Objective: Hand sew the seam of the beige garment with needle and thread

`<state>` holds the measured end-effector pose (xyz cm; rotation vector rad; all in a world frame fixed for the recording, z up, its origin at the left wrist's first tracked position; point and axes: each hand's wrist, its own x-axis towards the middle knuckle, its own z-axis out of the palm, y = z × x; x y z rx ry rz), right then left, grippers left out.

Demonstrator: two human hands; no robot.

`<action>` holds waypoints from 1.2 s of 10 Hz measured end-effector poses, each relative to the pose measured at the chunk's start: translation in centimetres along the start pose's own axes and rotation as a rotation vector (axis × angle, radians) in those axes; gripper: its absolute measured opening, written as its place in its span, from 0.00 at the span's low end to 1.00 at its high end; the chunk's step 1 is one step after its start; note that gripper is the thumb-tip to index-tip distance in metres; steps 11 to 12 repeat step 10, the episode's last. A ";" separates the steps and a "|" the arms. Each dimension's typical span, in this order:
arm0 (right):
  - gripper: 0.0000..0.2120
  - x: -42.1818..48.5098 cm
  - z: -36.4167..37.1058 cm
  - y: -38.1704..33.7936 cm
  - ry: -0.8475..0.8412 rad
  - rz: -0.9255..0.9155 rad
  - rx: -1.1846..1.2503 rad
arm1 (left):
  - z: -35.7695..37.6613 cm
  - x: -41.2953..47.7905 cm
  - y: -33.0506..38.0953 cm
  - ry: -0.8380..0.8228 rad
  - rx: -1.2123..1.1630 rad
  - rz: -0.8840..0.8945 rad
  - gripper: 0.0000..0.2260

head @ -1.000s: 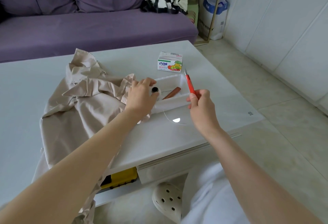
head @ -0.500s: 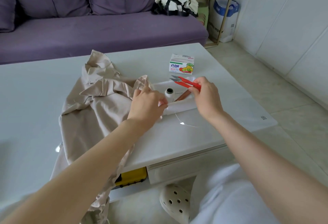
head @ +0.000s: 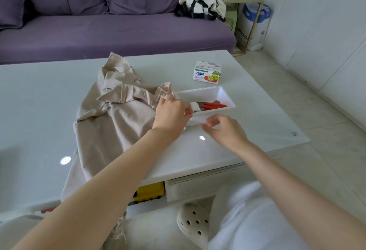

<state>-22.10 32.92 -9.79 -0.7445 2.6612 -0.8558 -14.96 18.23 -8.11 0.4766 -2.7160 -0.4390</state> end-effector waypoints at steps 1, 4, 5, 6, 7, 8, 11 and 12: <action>0.11 0.3 1.0 0.0 -0.093 -0.012 -0.041 | 0.3 0.3 -0.1 -0.019 0.029 -0.005 0.07; 0.04 2.8 -5.3 -1.9 0.172 -0.155 0.314 | 0.7 0.4 -0.5 -0.029 0.046 0.061 0.07; 0.03 5.0 -7.4 -3.8 0.293 -0.275 0.236 | 0.6 0.1 -0.4 -0.010 0.039 0.106 0.07; 0.04 6.3 -7.6 -5.3 0.320 -0.327 0.170 | 0.6 0.0 -0.3 -0.011 0.047 0.112 0.08; 0.08 6.6 -6.5 -5.1 0.183 -0.346 0.036 | 0.5 0.0 -0.2 -0.011 0.064 0.119 0.08; 0.17 6.1 -5.6 -3.9 -0.025 -0.310 -0.180 | 0.4 -0.1 -0.3 -0.048 0.090 0.117 0.09; 0.20 5.4 -7.0 -4.4 0.154 -0.320 -0.219 | -0.2 -0.2 -0.7 -0.145 0.175 0.169 0.12; 0.20 5.4 -7.0 -4.4 0.154 -0.320 -0.219 | -0.2 -0.2 -0.7 -0.145 0.175 0.169 0.12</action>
